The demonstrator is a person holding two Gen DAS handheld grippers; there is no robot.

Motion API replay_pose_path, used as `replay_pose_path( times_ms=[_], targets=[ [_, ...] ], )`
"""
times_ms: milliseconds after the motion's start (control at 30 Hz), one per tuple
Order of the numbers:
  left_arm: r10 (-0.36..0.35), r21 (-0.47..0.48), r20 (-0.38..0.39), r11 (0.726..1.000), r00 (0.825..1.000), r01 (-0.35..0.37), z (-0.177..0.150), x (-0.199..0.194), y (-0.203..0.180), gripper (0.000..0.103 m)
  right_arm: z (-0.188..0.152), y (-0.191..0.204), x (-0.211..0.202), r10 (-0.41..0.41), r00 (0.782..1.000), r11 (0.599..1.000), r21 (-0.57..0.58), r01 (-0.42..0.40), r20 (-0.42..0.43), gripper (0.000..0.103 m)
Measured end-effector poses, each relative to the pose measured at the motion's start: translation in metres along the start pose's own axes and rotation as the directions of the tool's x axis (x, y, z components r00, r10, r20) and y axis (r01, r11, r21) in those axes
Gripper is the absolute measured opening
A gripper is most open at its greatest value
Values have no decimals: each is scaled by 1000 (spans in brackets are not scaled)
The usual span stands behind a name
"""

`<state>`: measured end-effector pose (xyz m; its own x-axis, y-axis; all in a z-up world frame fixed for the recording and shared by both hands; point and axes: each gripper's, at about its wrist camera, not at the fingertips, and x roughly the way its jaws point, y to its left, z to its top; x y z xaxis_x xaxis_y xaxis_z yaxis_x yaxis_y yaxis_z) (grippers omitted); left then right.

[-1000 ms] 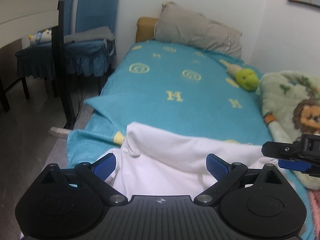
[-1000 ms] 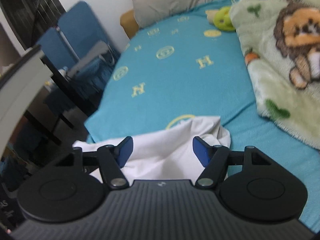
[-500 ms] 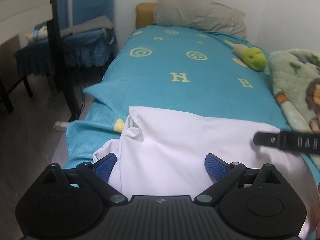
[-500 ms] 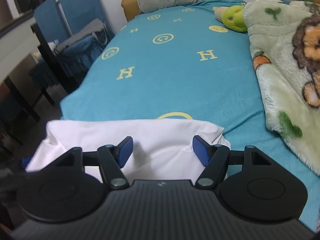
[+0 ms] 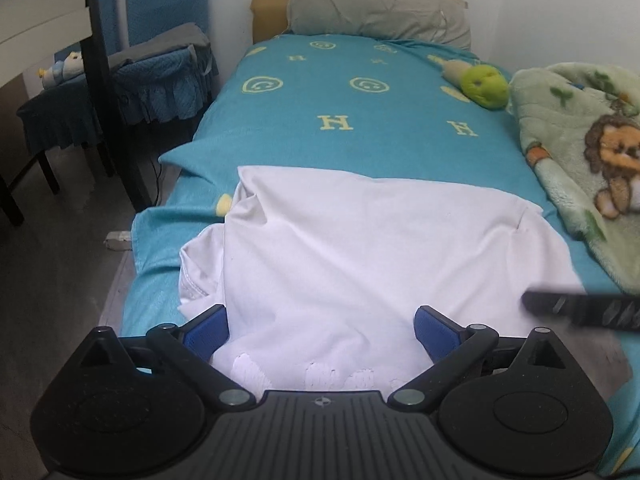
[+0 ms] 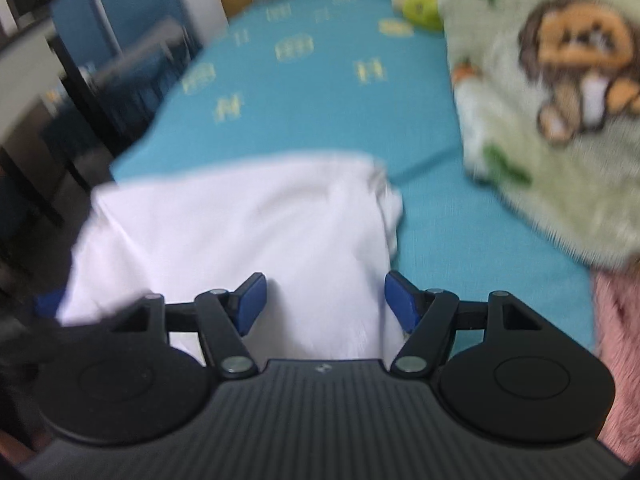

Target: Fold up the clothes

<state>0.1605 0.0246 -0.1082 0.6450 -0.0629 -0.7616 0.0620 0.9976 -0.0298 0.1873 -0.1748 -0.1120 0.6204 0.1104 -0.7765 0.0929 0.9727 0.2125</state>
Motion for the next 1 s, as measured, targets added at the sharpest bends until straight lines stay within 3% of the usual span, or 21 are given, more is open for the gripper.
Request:
replay_pose_path(
  times_ms=[67,167,267,367,500,533,733,833,867,1000],
  targets=[
    [-22,-29,-22,999,1000,22,2,-6,4,99,-3,-1,8,-1,1000,1000,2,1,-23,69],
    [-113,-177,-39,979,993,104,6,-28,22,99,-4,-4,11,8,999,1000,19,-7,-31,68],
    [-196,-352,-34,920,980,172,7,-54,42,100,-4,-6,10,17,999,999,34,-16,-31,68],
    [-266,-466,-87,863,960,196,-1,-61,55,101,-3,-6,11,20,999,999,41,-18,-34,68],
    [-369,-596,-197,780,908,188,-24,-45,57,101,-3,-5,12,22,999,999,49,-20,-38,68],
    [-375,-617,-203,766,904,180,-27,-39,57,101,-3,-6,12,24,999,998,52,-22,-37,68],
    [-320,-703,-155,701,935,124,-39,-9,69,93,-3,-10,11,40,999,997,74,-37,-36,68],
    [-307,-763,-114,636,945,114,-45,-6,79,88,-3,-12,10,49,998,995,92,-45,-35,68],
    [-302,-783,-100,612,948,113,-46,-6,83,81,-4,-13,10,52,998,994,98,-48,-35,68],
    [-299,-778,-46,609,953,153,-53,-12,90,57,-6,-15,8,61,998,991,122,-57,-33,68]
  ],
)
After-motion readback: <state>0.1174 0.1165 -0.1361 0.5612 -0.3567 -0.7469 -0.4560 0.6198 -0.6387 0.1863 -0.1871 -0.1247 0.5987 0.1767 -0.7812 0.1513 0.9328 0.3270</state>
